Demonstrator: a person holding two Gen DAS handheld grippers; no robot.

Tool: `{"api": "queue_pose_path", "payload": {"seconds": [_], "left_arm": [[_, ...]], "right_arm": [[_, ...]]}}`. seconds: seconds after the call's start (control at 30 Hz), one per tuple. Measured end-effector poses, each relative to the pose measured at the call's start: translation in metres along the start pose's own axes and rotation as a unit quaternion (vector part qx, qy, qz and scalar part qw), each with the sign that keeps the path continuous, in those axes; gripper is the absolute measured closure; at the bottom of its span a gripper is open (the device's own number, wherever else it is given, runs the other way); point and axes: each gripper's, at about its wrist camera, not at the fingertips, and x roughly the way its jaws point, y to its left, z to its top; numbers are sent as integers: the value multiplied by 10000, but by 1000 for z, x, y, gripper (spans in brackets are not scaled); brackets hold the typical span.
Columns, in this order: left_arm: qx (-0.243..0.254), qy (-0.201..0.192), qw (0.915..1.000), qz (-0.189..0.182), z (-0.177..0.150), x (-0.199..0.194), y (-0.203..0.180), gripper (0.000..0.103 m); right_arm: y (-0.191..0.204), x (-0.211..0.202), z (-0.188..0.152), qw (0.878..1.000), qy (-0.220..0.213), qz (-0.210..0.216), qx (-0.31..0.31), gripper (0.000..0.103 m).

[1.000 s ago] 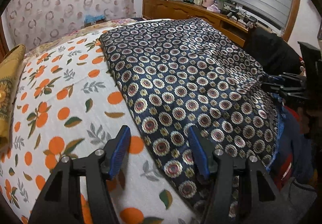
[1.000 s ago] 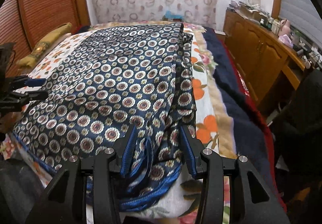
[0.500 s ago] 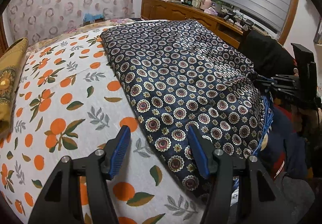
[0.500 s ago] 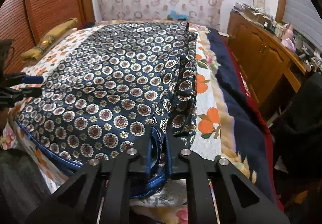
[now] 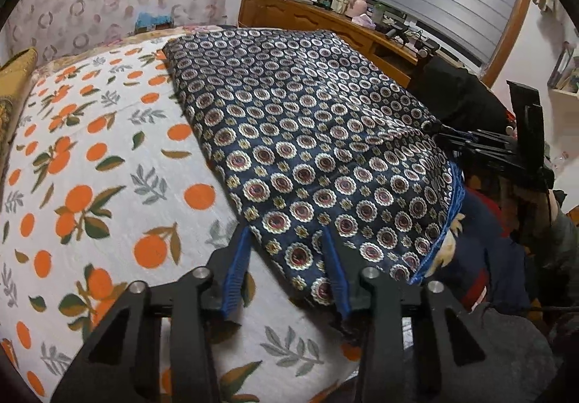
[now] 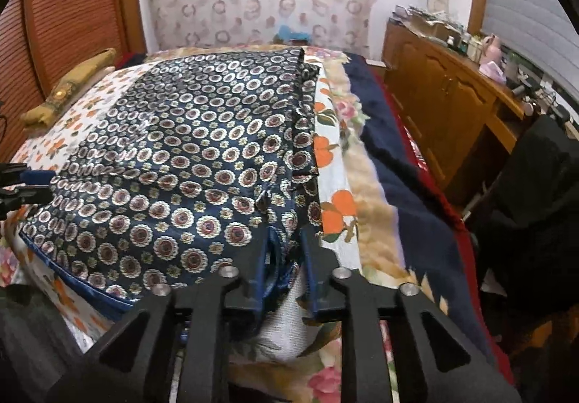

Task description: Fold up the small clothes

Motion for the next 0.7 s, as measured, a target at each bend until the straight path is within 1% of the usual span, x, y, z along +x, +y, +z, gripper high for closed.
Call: {"api": "queue_pose_path", "payload": {"seconds": [0.07,0.1,0.2,0.3,0.4,0.47,0.5,0.53,0.57,0.63,0.67,0.7], "left_arm": [[9,-13,10000,-3,-1,0,-1,67],[-23,-19,10000,-46,-2,-1,-1,67],[-26,-27,10000,-61,-3,-1,-2,67],[-24,-27,10000,-64,-3,-1,-2,67],[-19,-27,9999,-106,-5,-2,-3,70],[-57,-45,9999,-144,-7,-4,-3,70],[-72,-44,9998,-163,-8,-4,-3,70],[-77,-44,9998,-179,-8,-4,-3,70],[-80,-40,9997,-209,-9,-5,-3,70],[-97,-47,9996,-261,-10,-5,-3,70],[-101,-49,9995,-300,-9,-5,-3,72],[-103,-34,9993,-368,-10,-4,-3,80]], "right_arm": [[-1,3,-1,10000,63,4,28,62],[-2,4,-2,9999,89,43,46,60],[-4,9,-6,9997,190,102,119,58],[-5,8,-8,9996,171,111,184,58],[-2,7,-9,9995,180,182,198,58],[4,6,-10,9995,204,245,76,69],[8,5,-10,9992,229,329,-2,70],[11,4,-11,9990,258,361,-81,73],[15,3,-11,9988,281,363,-182,79],[18,3,-11,9980,334,462,-275,86],[18,2,-11,9976,346,523,-291,90],[19,2,-11,9973,346,563,-308,92]]}}
